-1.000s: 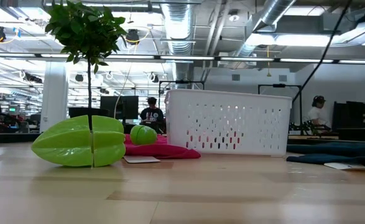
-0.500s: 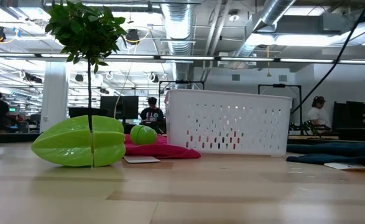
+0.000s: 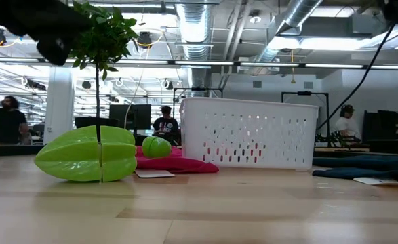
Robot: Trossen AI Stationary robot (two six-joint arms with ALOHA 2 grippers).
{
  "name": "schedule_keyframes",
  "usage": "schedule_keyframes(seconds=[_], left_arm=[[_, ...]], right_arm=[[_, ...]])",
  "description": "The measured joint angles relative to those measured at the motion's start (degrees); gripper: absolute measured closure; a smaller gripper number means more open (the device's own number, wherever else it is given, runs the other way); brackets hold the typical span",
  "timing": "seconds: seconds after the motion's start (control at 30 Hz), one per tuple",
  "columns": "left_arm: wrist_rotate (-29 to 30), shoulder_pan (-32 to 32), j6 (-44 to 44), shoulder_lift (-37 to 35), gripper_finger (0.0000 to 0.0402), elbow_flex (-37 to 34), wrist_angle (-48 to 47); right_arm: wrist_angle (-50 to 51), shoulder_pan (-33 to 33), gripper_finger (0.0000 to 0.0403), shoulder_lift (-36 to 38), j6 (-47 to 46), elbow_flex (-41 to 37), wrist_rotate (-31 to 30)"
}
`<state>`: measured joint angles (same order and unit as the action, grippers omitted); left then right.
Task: Pick and placing Produce into tupperware
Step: Put the starfruit into the white bin
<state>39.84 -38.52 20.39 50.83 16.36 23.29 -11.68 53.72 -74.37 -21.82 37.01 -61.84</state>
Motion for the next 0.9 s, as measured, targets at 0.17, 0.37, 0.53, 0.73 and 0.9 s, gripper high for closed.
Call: schedule_keyframes(seconds=[0.17, 0.37, 0.53, 0.73, 0.9], left_arm=[[3.10, -0.16, 6.73, 2.98, 0.0300, 0.82, -1.37], [7.53, -0.18, 17.22, 7.73, 0.0170, 2.31, -2.04], [7.26, -1.40, 28.16, 13.74, 0.0103, 3.83, -1.94], [7.37, -4.41, 32.66, 23.47, 0.0091, 8.67, -2.91], [7.75, -5.08, 33.52, 31.38, 0.0091, 16.39, -12.11]], right_arm=[[-0.33, 1.35, 0.0230, -0.39, -3.70, -1.75, 0.09], [0.20, 1.78, 0.0232, -1.83, -3.68, -1.75, 0.33], [4.79, 2.16, 0.0229, -1.84, -6.24, -1.75, 0.48], [11.60, 2.64, 0.0233, -1.81, -12.08, -1.75, 0.50], [15.53, 2.62, 0.0234, -1.81, -16.97, -1.75, 0.50]])
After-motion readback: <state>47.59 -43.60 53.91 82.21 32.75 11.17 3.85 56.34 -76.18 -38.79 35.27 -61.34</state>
